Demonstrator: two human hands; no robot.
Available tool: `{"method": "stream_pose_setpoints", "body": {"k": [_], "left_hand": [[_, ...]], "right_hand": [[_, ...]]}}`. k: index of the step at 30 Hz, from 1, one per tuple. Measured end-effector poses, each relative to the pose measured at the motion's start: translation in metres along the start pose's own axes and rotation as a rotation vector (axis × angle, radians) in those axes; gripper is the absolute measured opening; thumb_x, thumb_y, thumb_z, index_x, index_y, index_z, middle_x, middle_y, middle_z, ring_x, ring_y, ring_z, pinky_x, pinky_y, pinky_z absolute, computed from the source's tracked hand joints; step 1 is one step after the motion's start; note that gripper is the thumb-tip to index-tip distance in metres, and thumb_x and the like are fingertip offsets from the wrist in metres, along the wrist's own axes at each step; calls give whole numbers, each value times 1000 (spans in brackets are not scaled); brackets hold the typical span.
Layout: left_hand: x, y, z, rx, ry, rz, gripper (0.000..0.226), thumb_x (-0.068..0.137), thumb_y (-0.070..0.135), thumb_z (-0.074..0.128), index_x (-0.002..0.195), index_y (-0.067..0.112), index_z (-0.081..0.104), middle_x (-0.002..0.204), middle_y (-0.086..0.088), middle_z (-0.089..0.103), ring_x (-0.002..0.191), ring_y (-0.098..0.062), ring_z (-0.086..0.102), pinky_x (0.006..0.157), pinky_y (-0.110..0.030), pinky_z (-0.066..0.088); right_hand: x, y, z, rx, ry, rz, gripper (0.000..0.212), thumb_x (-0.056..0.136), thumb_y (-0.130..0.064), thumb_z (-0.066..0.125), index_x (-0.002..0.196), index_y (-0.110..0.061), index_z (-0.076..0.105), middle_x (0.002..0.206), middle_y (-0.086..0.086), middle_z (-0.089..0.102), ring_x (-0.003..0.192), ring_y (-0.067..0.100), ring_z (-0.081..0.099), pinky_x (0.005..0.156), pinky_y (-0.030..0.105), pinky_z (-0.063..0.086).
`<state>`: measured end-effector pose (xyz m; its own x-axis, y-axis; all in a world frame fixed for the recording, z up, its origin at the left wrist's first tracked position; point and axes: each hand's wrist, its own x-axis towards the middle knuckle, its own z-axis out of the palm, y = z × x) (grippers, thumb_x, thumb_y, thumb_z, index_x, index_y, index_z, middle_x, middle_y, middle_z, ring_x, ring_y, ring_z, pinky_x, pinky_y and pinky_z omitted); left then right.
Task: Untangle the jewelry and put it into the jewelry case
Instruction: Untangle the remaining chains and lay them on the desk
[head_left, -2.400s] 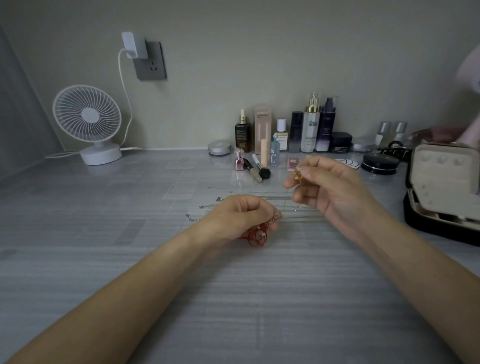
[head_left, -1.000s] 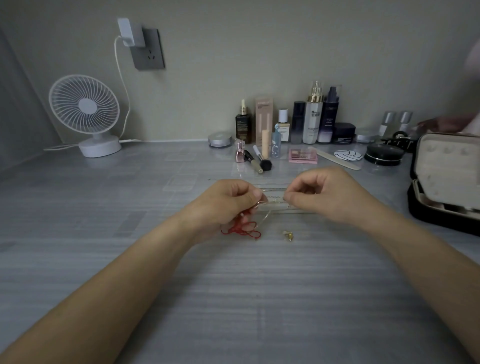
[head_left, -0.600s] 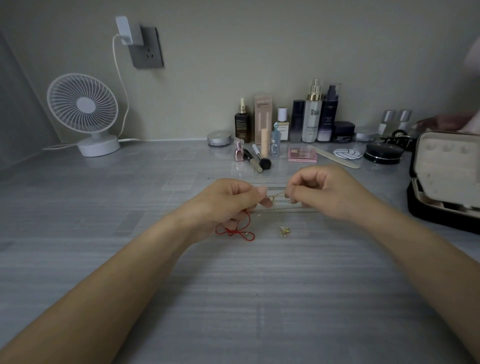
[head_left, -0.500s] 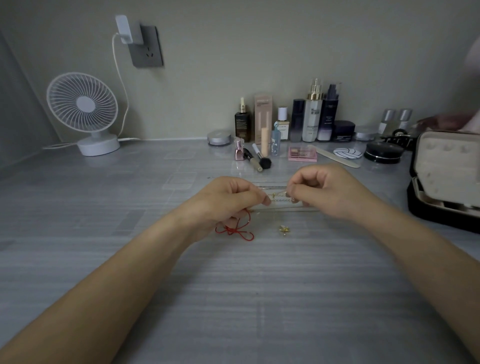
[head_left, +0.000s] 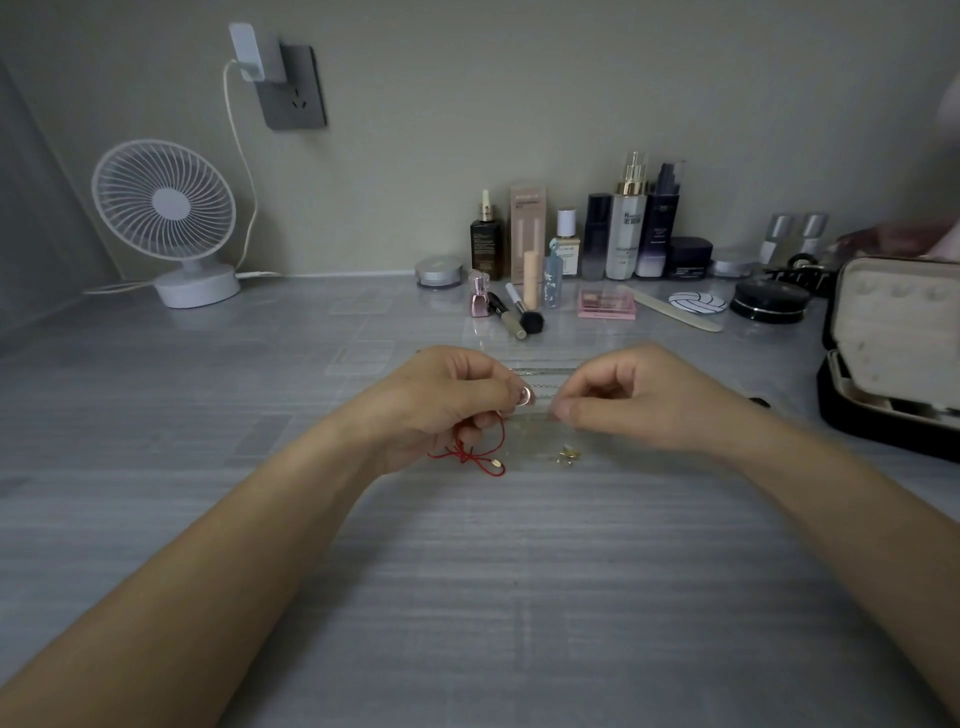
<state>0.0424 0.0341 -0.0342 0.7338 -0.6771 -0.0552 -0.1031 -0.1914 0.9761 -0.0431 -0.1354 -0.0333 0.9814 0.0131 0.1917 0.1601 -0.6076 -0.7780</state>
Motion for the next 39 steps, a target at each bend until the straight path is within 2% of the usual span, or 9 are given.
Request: {"method": "stream_pose_setpoints", "body": {"k": [2,4,8,14,19,22,29,34,39], "left_hand": [[0,0,1,-8,-11,-3,17,85,-2,57,73,7,64,63,-5,49,45,-4,41,40,-15,32],[-1,0,2,-14,-21,-3,18,85,-1,57,71,8,64,60,-3,49,45,-4,41,40,-15,33],[-1,0,2,-10,-17,-5,16,84,-2,58,73,8,63,60,-4,49,44,-4,42,40,-15,34],[0,1,-1,13,41,-3,18,82,-6,59,73,10,60,59,-2,50,47,-7,43,42,-17,34],[0,1,-1,42,54,-6,22,81,-5,60,68,12,64,60,-4,50,49,-8,43,44,-18,33],[0,1,0,51,48,-1,20,80,-3,61,68,12,65,63,-6,54,49,-8,43,45,-18,33],[-2,0,2,43,-2,20,12,85,6,62,74,11,65,50,7,59,44,-2,46,40,-15,31],[-2,0,4,27,-10,18,9,86,5,61,78,9,61,46,8,56,40,-2,43,36,-12,30],[0,-3,3,52,0,20,13,81,1,65,82,13,61,54,8,59,46,-2,48,40,-14,35]], "right_hand": [[1,1,7,64,55,-15,5,73,-25,74,76,-23,70,80,14,70,68,13,56,68,29,47],[2,2,15,81,36,-10,20,64,-37,73,77,-22,69,71,12,65,64,13,52,62,25,44],[6,4,23,22,51,-23,8,76,-20,73,70,-21,67,68,6,61,59,9,48,59,23,41],[6,8,9,9,149,-27,16,80,-17,69,74,-32,69,75,-12,70,70,2,62,72,16,49],[5,8,10,-78,218,-86,14,80,-18,70,79,-32,72,66,-17,64,61,-5,56,59,7,40],[6,7,11,-155,230,-118,10,79,-19,70,87,-22,75,70,-17,61,64,-4,54,60,8,38],[8,12,13,-225,214,-131,10,79,-23,70,87,-27,75,77,-10,64,67,2,52,66,16,39],[8,10,13,-244,229,-133,7,79,-23,71,84,-26,75,74,-15,61,67,-4,52,65,16,38],[7,8,15,-248,231,-135,4,78,-25,71,81,-23,74,72,-13,61,64,2,52,64,19,42]]}}
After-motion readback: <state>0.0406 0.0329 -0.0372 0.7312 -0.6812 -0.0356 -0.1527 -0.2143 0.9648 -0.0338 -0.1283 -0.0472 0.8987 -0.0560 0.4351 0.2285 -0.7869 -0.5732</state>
